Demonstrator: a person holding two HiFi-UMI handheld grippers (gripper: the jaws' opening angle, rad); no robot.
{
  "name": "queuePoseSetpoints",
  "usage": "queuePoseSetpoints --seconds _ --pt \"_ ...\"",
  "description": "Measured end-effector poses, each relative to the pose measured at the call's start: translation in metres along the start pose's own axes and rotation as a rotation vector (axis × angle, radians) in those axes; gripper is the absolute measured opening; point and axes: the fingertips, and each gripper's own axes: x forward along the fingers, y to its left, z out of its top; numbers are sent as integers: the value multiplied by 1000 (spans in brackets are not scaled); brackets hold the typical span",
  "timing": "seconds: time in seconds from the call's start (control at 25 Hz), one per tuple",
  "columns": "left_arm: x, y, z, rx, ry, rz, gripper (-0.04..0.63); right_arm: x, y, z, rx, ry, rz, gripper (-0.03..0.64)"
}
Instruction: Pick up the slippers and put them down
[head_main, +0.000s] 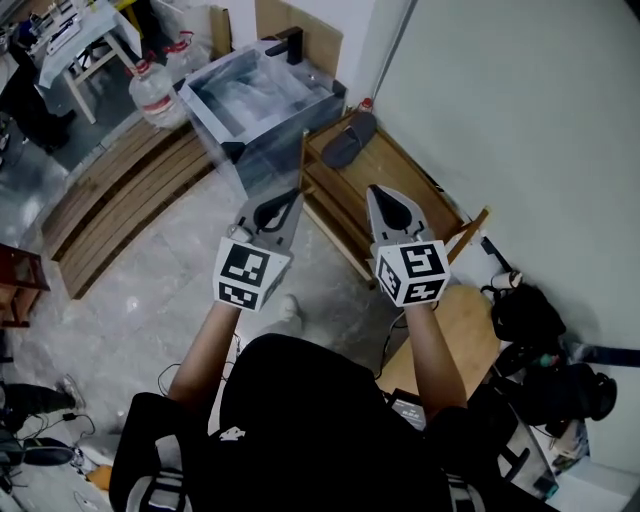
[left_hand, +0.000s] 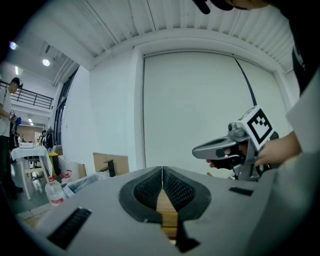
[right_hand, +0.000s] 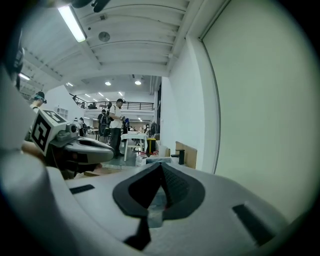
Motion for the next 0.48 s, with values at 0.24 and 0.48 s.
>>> queuePoseSetpoints --seconds 0.24,0.48 --pt "25 41 -6 -10 3 -23 6 45 -4 1 2 30 -17 -2" --pt "42 73 -22 -26 21 -41 6 78 -4 -2 -9 56 -21 -2"
